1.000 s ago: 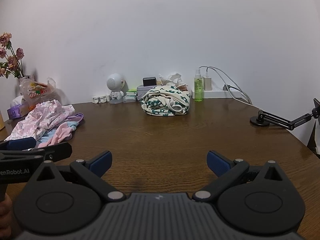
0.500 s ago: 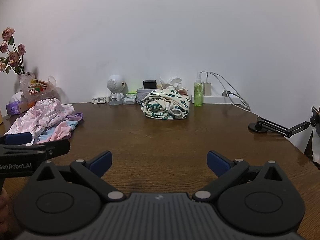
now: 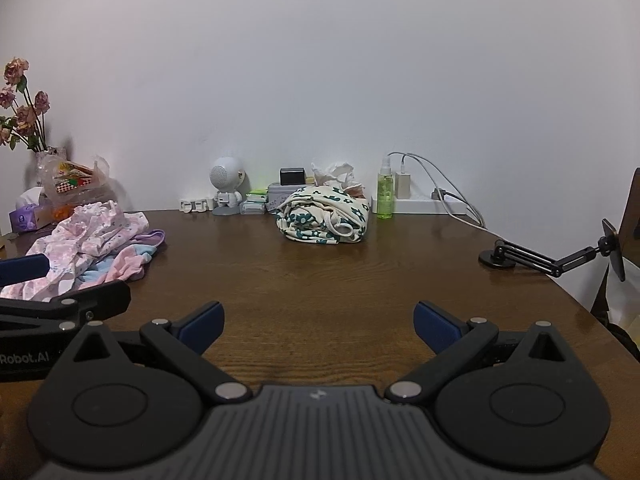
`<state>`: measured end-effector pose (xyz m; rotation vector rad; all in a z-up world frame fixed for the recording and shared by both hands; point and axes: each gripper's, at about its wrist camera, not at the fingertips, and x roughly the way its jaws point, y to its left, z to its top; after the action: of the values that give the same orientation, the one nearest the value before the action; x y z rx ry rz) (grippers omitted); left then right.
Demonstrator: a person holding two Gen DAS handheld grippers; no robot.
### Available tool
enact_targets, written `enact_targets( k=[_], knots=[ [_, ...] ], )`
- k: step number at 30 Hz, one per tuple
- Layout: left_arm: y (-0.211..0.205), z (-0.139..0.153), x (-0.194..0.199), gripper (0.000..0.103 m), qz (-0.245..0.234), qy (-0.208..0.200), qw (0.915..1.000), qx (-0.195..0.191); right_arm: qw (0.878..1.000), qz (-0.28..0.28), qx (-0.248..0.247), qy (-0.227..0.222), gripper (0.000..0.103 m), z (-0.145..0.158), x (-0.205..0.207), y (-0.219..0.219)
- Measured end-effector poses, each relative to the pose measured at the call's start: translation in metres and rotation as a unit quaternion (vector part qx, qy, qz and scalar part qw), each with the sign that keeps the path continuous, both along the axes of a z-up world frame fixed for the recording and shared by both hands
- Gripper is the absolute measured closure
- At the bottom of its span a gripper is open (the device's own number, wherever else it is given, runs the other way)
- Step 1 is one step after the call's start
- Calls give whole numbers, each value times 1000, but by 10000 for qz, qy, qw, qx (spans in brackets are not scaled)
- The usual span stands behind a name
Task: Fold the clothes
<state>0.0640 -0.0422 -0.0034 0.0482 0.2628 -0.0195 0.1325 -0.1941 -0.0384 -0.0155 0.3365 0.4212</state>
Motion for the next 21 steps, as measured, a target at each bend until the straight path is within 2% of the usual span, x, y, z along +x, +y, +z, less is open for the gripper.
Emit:
enact_targets(
  k=[21],
  knots=[
    [-6,7,-38,0,-7,42,10000,-43,10000,-4,25,-13,0,11,-34,-16]
  ],
)
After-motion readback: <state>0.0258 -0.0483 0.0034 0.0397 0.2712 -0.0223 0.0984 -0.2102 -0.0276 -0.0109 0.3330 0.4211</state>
